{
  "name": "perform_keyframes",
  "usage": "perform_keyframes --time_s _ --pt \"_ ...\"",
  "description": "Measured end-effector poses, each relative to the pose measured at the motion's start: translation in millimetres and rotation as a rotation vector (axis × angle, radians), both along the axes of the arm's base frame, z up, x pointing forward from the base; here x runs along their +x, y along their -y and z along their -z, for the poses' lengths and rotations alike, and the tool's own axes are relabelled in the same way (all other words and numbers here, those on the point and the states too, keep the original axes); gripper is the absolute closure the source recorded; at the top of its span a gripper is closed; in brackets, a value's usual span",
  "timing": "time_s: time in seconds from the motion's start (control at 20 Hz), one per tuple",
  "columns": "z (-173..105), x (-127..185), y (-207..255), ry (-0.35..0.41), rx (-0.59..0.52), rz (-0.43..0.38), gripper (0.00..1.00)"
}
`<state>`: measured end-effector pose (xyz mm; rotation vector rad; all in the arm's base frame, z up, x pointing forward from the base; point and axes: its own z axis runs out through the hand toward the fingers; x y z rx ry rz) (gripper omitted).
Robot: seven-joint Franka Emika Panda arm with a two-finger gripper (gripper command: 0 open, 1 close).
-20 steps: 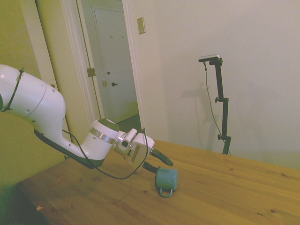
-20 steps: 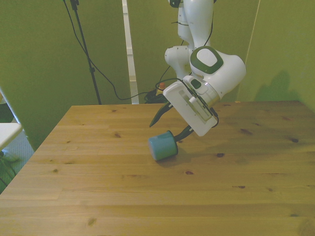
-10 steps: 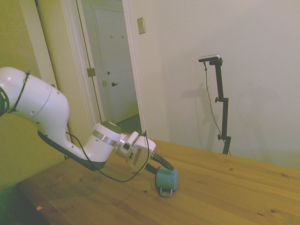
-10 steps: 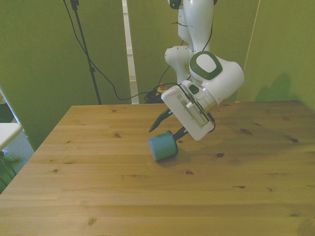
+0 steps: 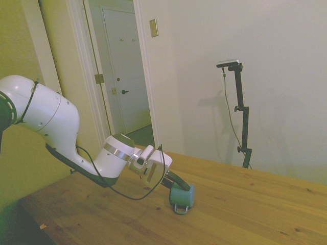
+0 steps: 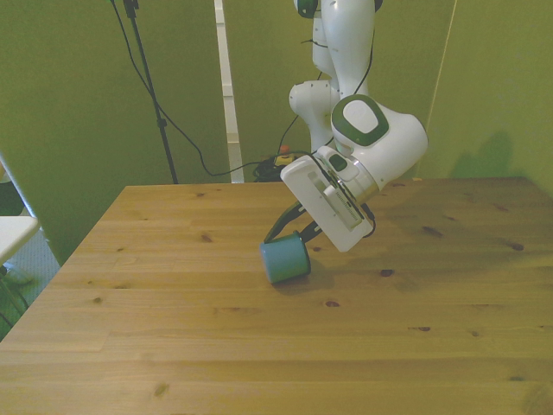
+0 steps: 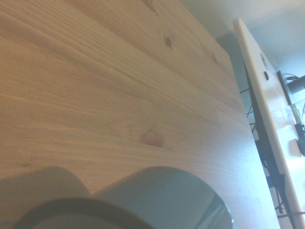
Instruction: Flip the mug upright
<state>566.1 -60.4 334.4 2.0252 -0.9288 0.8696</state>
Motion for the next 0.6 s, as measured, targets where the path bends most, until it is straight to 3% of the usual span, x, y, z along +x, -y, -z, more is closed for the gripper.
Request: perform_keyframes --time_s 0.4,0.6 --pt "-10.4 -0.3 0.7 0.018 -0.002 0.002 1.00" --pt "-40.7 -4.6 0.4 0.080 0.061 0.018 1.00"
